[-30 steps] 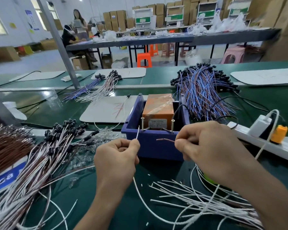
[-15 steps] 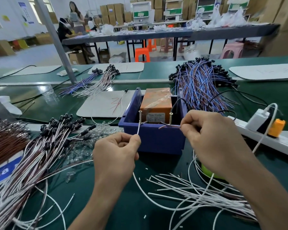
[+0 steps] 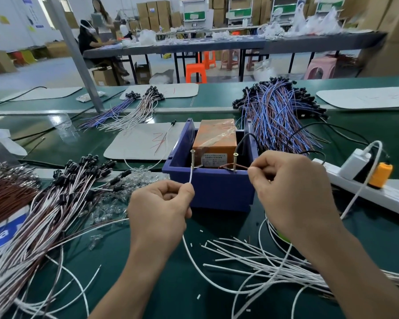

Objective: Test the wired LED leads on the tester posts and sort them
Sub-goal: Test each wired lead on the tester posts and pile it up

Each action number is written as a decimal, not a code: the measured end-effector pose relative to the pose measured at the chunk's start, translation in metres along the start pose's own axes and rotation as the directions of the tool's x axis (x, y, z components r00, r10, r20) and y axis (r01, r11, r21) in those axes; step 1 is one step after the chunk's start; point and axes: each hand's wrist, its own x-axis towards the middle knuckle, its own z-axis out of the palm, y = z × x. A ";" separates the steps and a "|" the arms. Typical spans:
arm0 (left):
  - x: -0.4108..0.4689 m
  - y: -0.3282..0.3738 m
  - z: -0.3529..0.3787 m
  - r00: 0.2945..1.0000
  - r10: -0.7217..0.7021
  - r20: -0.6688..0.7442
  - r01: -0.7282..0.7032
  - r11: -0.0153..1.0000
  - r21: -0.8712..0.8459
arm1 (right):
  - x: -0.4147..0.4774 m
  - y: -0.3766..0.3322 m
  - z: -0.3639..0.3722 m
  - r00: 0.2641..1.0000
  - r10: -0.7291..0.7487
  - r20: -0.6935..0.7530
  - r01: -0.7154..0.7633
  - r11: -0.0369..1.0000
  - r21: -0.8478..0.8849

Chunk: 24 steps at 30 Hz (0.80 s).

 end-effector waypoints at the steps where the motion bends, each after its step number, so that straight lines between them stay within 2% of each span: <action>1: 0.000 0.000 0.000 1.000 -0.002 0.003 0.002 1.000 -0.006 | 0.000 0.000 0.001 1.000 0.003 -0.002 -0.003 1.000 -0.001; 24: -0.001 0.001 0.001 1.000 -0.023 0.007 0.023 0.999 -0.034 | -0.002 -0.003 0.002 0.997 0.061 -0.049 -0.061 0.998 0.011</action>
